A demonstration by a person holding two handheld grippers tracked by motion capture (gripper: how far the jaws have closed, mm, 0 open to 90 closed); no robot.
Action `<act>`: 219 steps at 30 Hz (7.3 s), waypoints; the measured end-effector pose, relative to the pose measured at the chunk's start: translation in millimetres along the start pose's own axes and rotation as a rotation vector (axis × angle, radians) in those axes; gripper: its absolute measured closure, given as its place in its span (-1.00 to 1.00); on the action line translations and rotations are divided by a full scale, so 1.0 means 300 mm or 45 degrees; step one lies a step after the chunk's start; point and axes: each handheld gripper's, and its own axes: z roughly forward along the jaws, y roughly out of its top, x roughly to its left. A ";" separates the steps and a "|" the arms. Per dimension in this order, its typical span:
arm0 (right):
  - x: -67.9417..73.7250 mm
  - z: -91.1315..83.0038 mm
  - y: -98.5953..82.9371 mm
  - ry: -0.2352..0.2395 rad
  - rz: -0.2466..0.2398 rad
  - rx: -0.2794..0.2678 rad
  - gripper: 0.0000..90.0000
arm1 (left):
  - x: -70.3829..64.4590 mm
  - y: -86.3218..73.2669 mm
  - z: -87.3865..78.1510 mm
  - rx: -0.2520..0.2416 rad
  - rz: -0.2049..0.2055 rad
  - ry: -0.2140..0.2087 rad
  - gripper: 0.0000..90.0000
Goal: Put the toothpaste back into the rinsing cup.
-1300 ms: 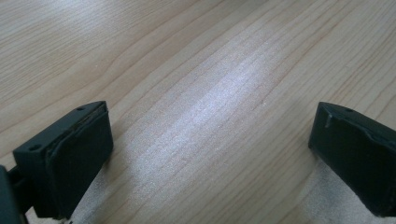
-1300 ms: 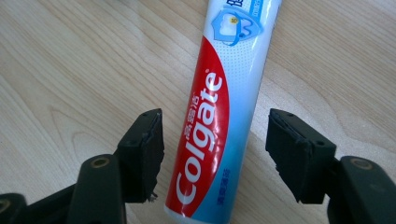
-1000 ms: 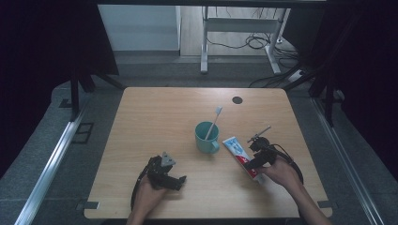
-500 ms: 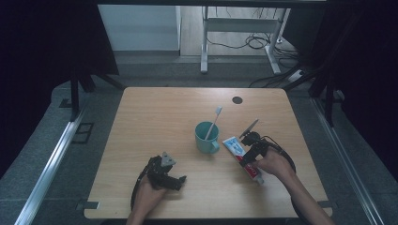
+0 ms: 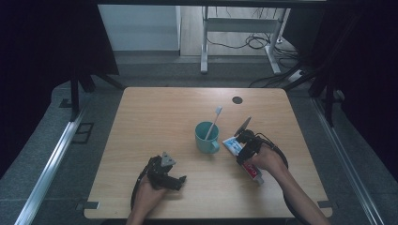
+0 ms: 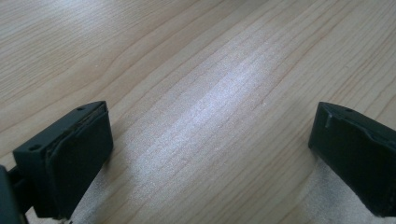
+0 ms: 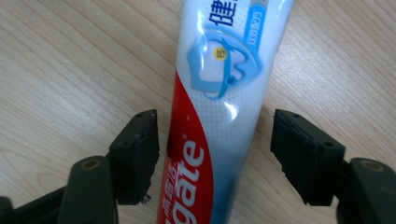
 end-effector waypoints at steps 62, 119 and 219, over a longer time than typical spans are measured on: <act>-0.017 -0.139 -0.118 0.067 -0.114 -0.333 0.59 | 0.000 0.000 0.000 0.000 0.000 0.000 -1.00; 0.027 -0.261 -0.154 0.110 -0.176 -1.074 0.60 | 0.001 0.000 0.001 -0.003 0.006 0.001 -1.00; 0.190 -0.311 0.241 0.145 -0.201 -1.273 0.60 | 0.001 0.000 0.001 -0.003 0.007 -0.001 -1.00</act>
